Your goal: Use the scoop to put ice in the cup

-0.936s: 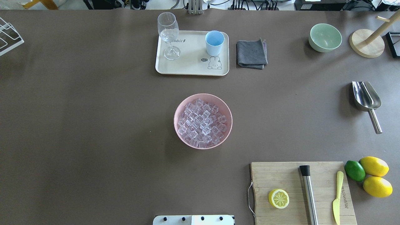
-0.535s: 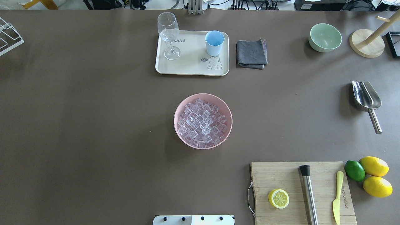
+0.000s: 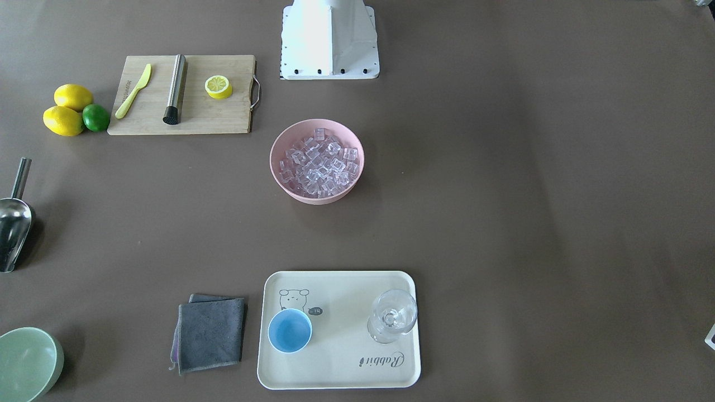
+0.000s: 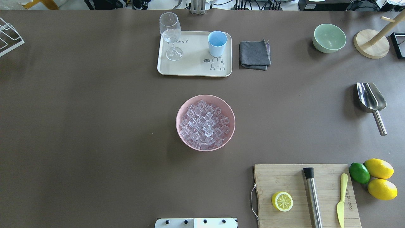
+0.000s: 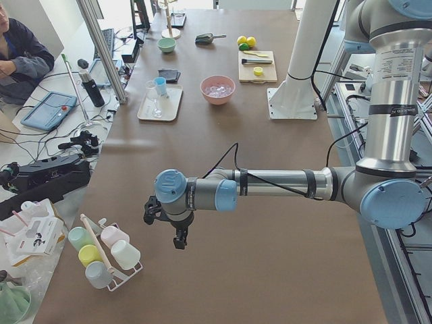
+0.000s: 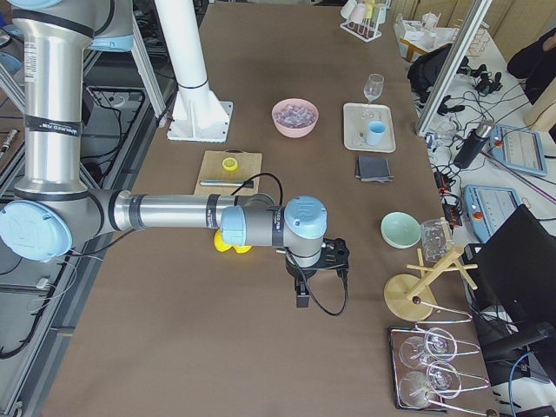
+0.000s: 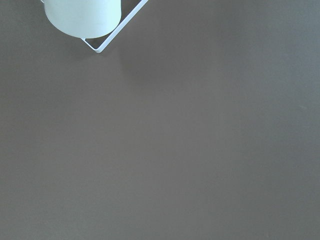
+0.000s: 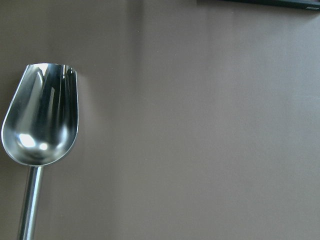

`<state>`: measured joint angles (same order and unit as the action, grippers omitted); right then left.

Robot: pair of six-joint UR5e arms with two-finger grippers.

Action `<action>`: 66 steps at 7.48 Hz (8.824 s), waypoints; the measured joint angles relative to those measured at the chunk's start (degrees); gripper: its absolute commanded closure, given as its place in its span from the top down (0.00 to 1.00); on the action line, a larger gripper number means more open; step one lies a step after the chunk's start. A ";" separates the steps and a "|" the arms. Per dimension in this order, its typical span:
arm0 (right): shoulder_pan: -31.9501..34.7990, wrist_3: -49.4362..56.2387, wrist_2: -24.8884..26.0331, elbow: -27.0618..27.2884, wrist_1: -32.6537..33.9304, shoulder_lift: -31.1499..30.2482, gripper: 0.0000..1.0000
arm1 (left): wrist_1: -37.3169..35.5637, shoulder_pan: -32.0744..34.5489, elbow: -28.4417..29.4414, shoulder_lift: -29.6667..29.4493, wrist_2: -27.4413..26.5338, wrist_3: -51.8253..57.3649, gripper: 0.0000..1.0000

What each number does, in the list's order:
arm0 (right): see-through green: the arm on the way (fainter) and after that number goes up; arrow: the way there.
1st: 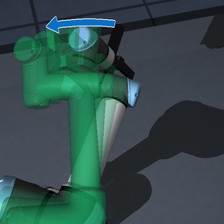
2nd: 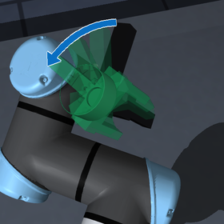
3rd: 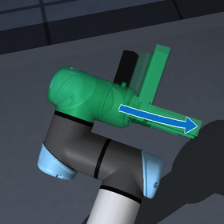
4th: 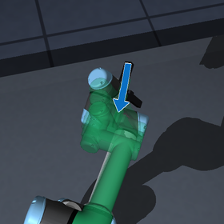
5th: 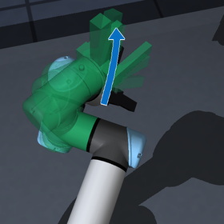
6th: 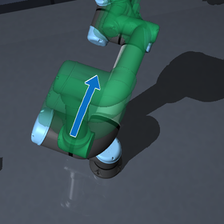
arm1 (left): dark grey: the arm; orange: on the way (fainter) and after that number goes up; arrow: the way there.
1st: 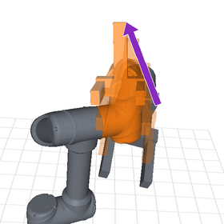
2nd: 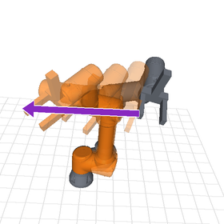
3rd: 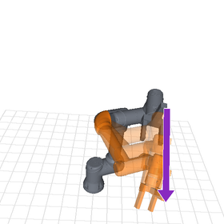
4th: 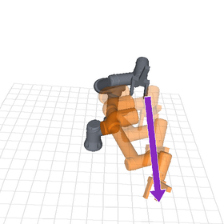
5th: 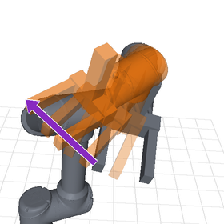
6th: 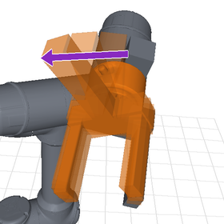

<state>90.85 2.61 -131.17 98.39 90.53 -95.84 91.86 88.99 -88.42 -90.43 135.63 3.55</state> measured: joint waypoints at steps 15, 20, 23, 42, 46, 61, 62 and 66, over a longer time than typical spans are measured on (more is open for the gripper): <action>-27.22 -39.87 -2.11 -9.86 -27.57 0.95 0.35 | 0.73 -20.16 -1.49 -12.12 -2.82 -0.10 0.98; -28.34 -39.62 -3.07 -11.12 -27.11 1.23 0.00 | 11.80 -35.76 -7.75 -15.33 -11.02 -7.41 0.98; -27.90 -39.63 -6.42 -9.75 -27.09 1.65 0.00 | 13.87 -40.91 -10.99 -18.95 -11.75 -8.24 0.98; -37.14 38.12 21.15 15.77 25.36 29.28 0.00 | 54.20 -59.65 9.57 -32.72 -20.80 3.58 0.98; -43.24 41.35 25.32 8.58 42.05 46.19 0.00 | 53.95 -59.62 9.64 -32.33 -20.54 3.40 0.98; -57.15 33.60 37.17 -13.00 61.53 65.31 0.00 | 59.59 -58.84 7.91 -30.67 -20.99 1.35 0.98; -57.66 33.12 37.24 -12.86 62.74 65.60 0.00 | 59.58 -58.84 7.91 -30.62 -21.01 1.36 0.98; -59.05 31.28 37.82 -12.55 64.83 65.88 0.00 | 59.85 -58.81 7.91 -30.31 -21.02 1.37 0.98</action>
<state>31.79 33.89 -93.35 85.84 155.36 -29.96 151.71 30.18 -80.51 -120.75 114.61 4.92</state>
